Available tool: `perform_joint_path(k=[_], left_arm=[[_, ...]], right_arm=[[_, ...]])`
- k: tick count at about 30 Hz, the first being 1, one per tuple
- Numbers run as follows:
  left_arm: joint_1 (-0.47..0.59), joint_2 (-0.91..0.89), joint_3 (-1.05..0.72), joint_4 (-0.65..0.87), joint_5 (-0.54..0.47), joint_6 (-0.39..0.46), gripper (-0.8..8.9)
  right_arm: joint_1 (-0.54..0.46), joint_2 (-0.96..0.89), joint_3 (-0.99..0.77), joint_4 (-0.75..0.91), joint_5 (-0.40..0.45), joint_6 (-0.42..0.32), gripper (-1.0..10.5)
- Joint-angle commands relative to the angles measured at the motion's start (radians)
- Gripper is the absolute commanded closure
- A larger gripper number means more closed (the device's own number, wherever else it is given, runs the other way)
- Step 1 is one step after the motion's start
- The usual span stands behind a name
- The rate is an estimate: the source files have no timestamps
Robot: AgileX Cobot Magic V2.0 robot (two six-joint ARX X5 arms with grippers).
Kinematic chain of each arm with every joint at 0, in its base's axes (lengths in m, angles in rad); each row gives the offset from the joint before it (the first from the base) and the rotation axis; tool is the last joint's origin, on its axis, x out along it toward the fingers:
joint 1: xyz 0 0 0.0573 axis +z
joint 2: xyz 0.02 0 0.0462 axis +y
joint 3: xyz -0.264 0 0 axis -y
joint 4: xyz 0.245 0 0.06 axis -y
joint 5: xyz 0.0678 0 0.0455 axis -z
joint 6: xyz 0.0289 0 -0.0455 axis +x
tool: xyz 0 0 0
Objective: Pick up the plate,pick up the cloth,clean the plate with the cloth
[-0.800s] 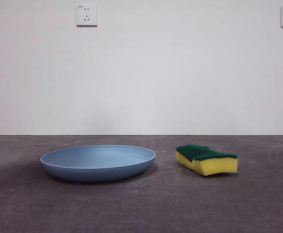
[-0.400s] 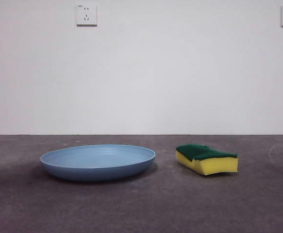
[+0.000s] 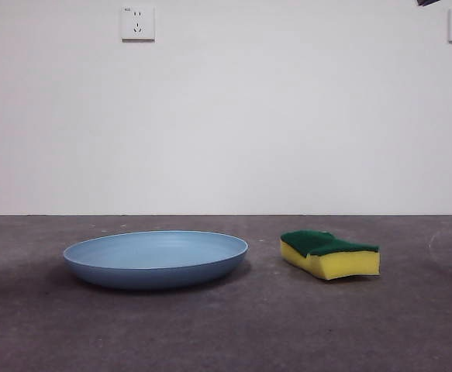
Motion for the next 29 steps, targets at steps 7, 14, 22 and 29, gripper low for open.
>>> perform_joint_path(k=[7,14,22,29], left_arm=[[-0.003,-0.001,-0.003,-0.039,-0.001,-0.005,8.17],[0.117,-0.098,-0.012,-0.058,-0.016,0.045,8.17],[0.308,-0.276,-0.223,0.129,0.01,0.021,8.17],[0.37,-0.397,-0.464,0.282,0.055,0.02,8.17]], right_arm=[[-0.002,-0.005,-0.006,0.011,0.001,-0.008,9.5],[-0.003,-0.005,-0.006,0.01,0.003,-0.008,9.5],[-0.003,-0.005,-0.006,0.01,0.003,-0.008,9.5],[-0.003,-0.005,-0.006,0.01,0.003,-0.008,9.5]])
